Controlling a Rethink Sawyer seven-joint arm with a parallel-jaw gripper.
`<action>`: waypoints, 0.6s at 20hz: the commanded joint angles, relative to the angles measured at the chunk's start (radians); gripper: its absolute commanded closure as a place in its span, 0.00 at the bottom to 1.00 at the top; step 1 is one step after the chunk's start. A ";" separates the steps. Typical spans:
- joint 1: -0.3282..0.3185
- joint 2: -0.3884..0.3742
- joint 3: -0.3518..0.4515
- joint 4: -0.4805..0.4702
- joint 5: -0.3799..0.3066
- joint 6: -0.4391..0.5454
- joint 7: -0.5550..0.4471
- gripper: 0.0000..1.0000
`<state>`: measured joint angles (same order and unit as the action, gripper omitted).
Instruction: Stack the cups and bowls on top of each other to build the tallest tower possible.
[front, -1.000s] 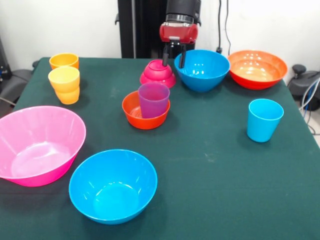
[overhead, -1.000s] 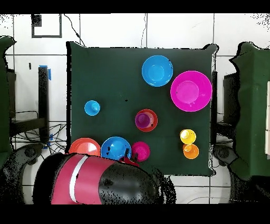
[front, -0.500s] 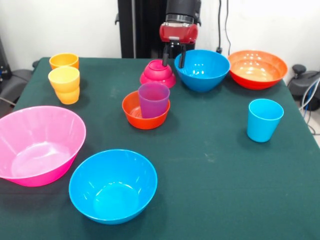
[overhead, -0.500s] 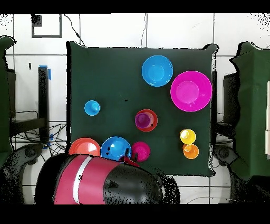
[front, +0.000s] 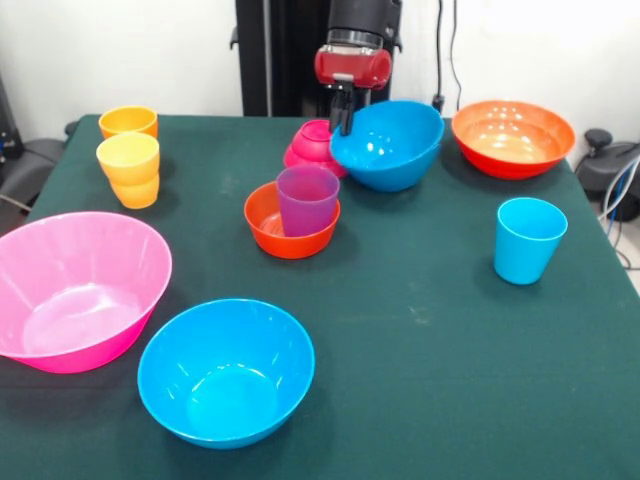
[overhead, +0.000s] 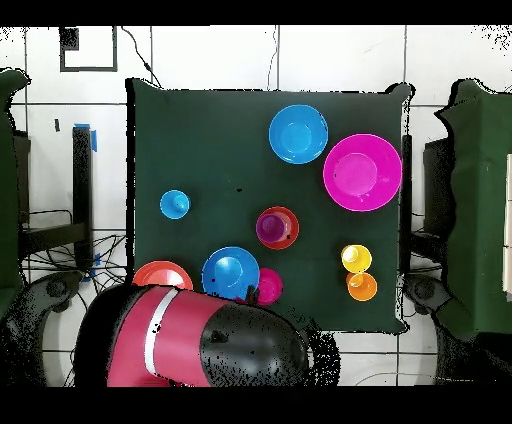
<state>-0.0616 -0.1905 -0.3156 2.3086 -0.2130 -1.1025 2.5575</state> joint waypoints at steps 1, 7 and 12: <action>0.004 0.288 0.376 -0.269 0.029 0.142 0.273 1.00; -0.036 0.285 0.400 -0.243 0.023 0.162 0.270 1.00; -0.053 0.144 0.397 -0.091 0.041 0.230 0.215 1.00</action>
<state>-0.1280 -0.1401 -0.2741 2.3371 -0.2045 -1.2482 2.5575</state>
